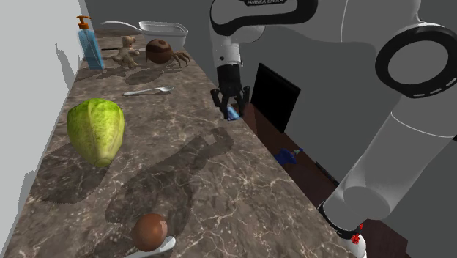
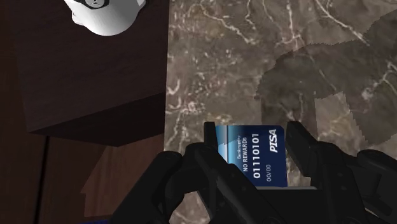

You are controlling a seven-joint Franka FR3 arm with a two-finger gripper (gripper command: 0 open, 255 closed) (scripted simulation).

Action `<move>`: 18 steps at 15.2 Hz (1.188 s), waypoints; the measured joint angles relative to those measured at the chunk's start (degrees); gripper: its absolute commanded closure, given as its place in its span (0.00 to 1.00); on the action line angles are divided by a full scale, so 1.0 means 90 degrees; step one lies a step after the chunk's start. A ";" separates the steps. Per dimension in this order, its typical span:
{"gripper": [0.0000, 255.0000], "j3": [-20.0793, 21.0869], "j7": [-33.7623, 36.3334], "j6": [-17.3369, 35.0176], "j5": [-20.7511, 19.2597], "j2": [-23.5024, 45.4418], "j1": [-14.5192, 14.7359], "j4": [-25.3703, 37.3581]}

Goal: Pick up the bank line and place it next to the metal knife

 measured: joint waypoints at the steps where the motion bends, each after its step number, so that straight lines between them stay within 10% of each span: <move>1: 1.00 0.0005 0.0033 -0.0080 0.0012 -0.0005 0.0005 0.0081; 18: 1.00 0.0763 0.1636 0.0138 0.0738 -0.0107 0.0827 0.0268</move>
